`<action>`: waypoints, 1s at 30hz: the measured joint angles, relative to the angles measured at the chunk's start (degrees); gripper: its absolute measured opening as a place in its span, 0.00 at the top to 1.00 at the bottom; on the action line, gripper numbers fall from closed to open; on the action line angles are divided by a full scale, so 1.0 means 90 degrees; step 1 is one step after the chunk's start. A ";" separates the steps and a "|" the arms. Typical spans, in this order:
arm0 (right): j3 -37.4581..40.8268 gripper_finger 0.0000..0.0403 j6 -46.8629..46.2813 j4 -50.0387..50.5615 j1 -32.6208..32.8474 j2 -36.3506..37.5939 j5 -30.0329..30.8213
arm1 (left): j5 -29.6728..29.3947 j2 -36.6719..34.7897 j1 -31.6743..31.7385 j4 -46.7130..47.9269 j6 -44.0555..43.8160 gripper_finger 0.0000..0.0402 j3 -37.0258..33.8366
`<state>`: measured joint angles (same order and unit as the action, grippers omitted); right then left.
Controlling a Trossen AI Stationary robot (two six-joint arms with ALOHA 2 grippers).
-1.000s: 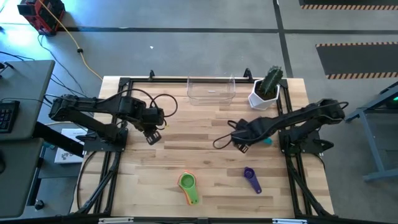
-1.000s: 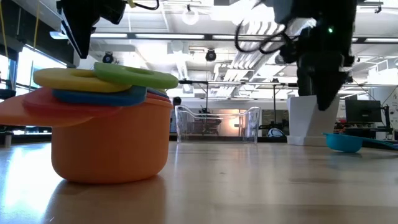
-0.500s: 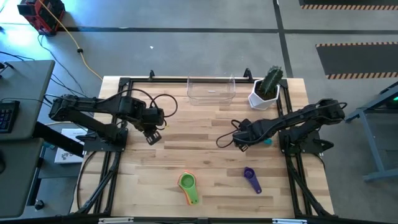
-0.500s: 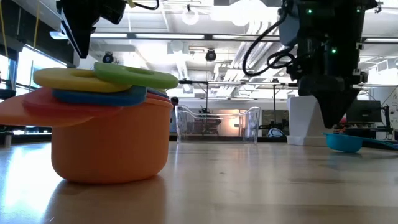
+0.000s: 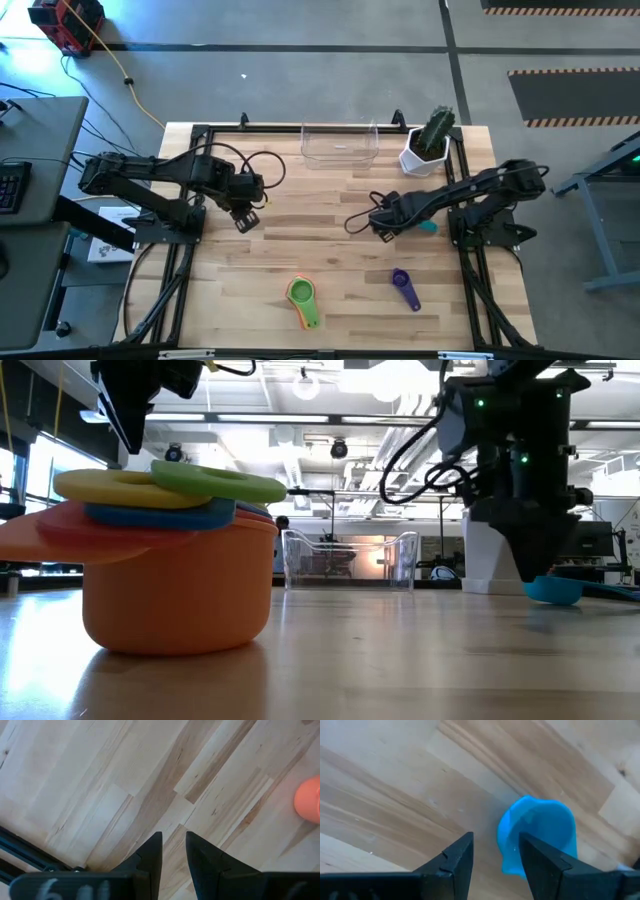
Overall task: Nest measuring cups in basket
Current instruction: Stack the light blue measuring cup on top of the green measuring cup
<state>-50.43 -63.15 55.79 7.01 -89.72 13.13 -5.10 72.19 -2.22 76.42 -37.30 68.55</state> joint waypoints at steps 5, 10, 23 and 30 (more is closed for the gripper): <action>0.0000 0.64 -0.0153 0.0027 0.0002 -0.0183 -0.0210 | 0.0000 0.0000 0.0000 0.0001 0.0107 0.80 0.0000; 0.0000 0.74 -0.0171 0.0036 0.0001 -0.0251 -0.0294 | -0.0002 0.0000 0.0000 -0.0002 0.0186 0.80 0.0000; -0.0002 0.99 -0.0486 0.0096 -0.0073 -0.0212 -0.0432 | -0.0030 0.0000 0.0000 -0.0002 0.0500 0.80 0.0000; -0.0409 0.99 -0.1034 0.0159 0.0132 0.0083 -0.0583 | -0.0035 0.0000 0.0000 -0.0062 0.0450 0.80 0.0000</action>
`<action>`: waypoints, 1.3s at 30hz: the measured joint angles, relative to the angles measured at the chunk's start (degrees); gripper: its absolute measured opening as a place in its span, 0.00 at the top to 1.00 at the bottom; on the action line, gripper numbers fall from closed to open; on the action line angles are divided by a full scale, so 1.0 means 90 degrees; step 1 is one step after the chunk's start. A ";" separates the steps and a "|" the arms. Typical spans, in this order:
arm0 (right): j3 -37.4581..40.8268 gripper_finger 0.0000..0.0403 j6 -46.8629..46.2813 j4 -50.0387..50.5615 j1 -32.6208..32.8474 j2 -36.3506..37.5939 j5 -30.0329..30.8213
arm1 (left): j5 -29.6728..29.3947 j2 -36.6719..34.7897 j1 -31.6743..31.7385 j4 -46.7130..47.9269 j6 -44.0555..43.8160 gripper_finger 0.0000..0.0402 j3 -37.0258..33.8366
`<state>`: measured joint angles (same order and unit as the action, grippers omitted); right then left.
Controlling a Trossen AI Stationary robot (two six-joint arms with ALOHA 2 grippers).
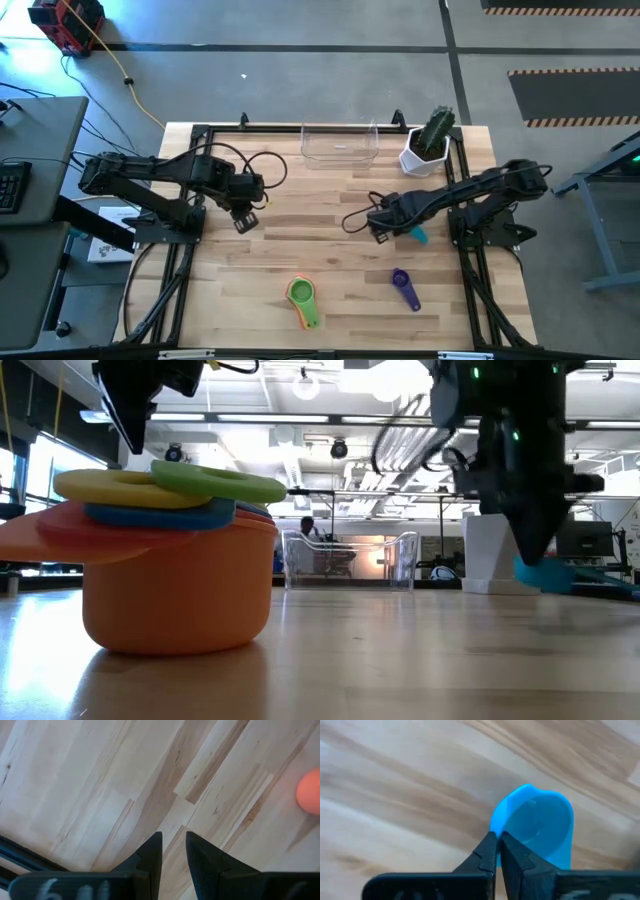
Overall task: Nest measuring cups in basket
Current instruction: Stack the light blue measuring cup on top of the green measuring cup
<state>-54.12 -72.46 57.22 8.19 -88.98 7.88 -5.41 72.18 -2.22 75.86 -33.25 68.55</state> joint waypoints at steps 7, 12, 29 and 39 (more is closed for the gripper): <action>-0.1093 1.00 -0.0248 0.0029 0.0310 0.0037 0.0071 | -0.0164 0.0000 -0.0001 -0.0152 -0.0271 0.80 -0.0002; -0.1912 1.00 -0.0535 0.0059 0.0594 0.0037 0.0253 | -0.0202 0.0002 -0.0002 -0.0313 -0.0288 0.80 -0.0002; -0.3173 1.00 -0.1955 -0.1245 0.1553 -0.0040 0.1100 | 0.0406 0.0002 -0.0337 -0.0302 0.0562 0.80 -0.0002; -0.3164 1.00 -0.1970 -0.2872 0.1823 -0.0460 0.1265 | 0.0726 0.0001 -0.0954 -0.0339 0.0937 0.80 -0.0002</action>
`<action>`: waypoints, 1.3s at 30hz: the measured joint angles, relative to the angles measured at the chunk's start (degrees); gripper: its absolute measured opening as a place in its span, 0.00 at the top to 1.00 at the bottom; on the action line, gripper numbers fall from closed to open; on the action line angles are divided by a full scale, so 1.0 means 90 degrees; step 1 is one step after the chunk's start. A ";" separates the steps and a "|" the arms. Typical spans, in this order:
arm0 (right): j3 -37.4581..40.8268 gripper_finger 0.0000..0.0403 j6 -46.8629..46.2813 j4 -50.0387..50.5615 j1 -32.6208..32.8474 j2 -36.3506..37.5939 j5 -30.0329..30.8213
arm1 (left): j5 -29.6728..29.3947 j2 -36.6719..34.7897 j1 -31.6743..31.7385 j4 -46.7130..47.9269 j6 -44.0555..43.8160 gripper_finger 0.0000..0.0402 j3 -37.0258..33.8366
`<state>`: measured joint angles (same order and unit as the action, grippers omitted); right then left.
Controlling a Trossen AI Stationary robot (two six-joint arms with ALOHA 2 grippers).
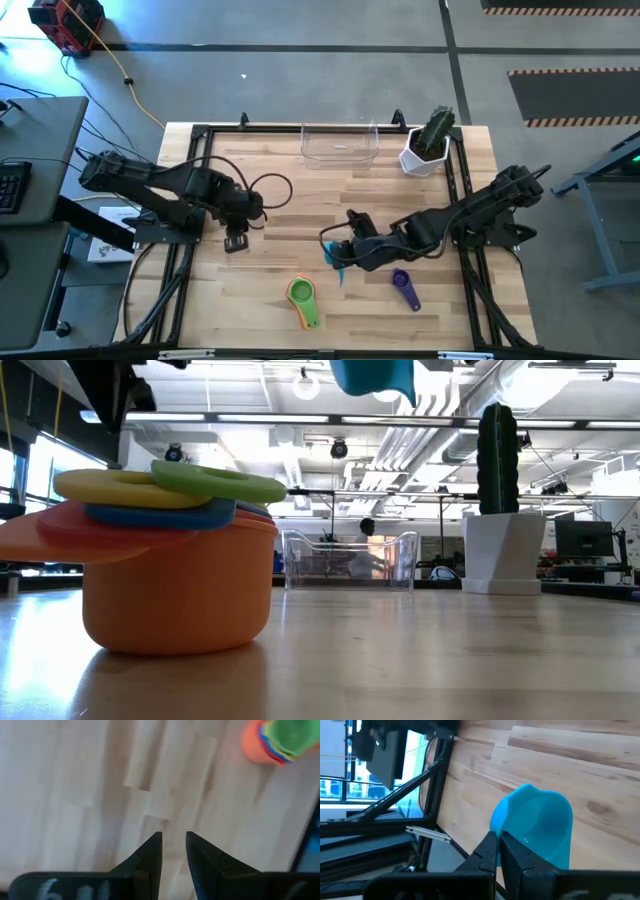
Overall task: Nest measuring cups in basket
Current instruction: Stack the light blue measuring cup on top of the green measuring cup
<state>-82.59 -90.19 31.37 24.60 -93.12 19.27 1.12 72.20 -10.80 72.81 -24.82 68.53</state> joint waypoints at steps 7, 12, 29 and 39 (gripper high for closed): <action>0.0000 1.00 -0.0117 0.0348 -0.0030 0.0000 0.0010 | 0.0199 0.0003 -0.0620 -0.0643 -0.0204 0.80 0.0000; 0.0002 1.00 -0.0144 0.0603 -0.0068 0.0000 -0.0016 | 0.0071 0.0130 -0.1111 -0.1185 -0.0215 0.80 0.0000; 0.0002 1.00 -0.0112 0.0854 -0.0068 0.0002 0.0027 | -0.0044 0.1430 -0.2213 -0.2825 0.2535 0.80 0.0000; 0.0002 1.00 -0.0095 0.1034 -0.0068 0.0002 -0.0053 | -0.0030 0.2368 -0.2280 -0.3801 0.2811 0.80 0.0000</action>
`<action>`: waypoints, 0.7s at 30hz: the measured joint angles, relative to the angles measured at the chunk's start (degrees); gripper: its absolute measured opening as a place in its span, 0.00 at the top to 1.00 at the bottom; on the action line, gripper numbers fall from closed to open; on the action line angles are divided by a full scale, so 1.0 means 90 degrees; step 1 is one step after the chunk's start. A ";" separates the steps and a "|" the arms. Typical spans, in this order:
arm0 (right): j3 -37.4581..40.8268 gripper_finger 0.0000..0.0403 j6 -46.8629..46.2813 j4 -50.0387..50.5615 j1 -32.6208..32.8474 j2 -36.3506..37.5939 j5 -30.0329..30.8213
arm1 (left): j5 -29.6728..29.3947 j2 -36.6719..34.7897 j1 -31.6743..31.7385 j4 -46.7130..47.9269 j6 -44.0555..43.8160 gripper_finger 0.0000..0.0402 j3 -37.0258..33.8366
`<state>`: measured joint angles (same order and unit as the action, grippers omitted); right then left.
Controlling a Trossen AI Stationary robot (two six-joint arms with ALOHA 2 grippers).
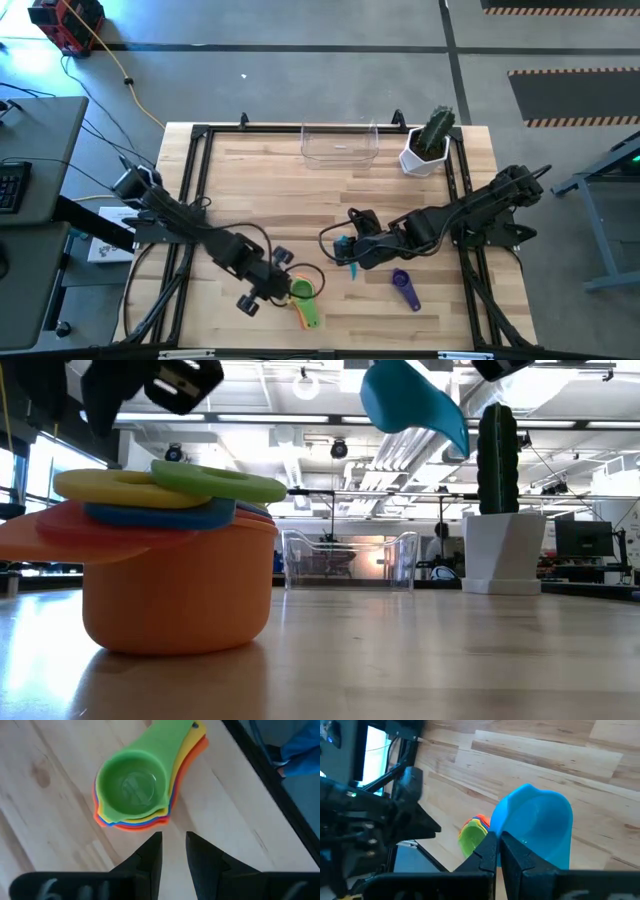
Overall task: Nest measuring cups in basket
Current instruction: Stack the light blue measuring cup on top of the green measuring cup
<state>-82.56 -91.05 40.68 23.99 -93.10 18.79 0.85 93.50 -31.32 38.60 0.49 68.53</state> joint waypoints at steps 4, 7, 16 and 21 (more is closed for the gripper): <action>0.0000 1.00 0.0000 0.0077 0.0000 0.0001 -0.0022 | 0.0016 0.0278 -0.0090 -0.0243 -0.0029 0.80 0.0000; 0.0000 1.00 0.0002 0.0103 0.0000 0.0002 -0.0020 | 0.0048 0.0495 -0.0211 -0.0525 -0.0038 0.80 0.0000; 0.0000 1.00 0.0149 0.0105 0.0000 0.0005 -0.0018 | 0.0055 0.0821 -0.0402 -0.1087 -0.0029 0.80 0.0002; 0.0002 1.00 0.0148 0.0126 0.0000 0.0007 -0.0017 | 0.0268 0.1075 -0.0349 -0.1292 -0.0029 0.80 -0.0005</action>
<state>-82.54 -89.71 41.81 23.99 -93.03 18.63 3.26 103.18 -34.47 26.97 0.23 68.49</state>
